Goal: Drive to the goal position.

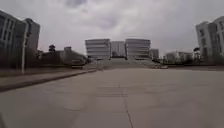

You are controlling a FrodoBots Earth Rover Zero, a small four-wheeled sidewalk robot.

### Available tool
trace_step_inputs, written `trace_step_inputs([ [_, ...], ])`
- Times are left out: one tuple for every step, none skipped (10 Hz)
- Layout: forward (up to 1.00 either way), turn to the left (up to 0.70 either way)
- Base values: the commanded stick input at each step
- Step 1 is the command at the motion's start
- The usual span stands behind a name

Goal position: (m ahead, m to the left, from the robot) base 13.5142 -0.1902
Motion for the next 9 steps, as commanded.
trace_step_inputs([
  [0.70, -0.01],
  [0.70, -0.01],
  [0.70, -0.01],
  [0.70, -0.01],
  [0.70, -0.01],
  [0.70, -0.01],
  [0.70, -0.01],
  [0.70, -0.01],
  [0.70, -0.01],
])
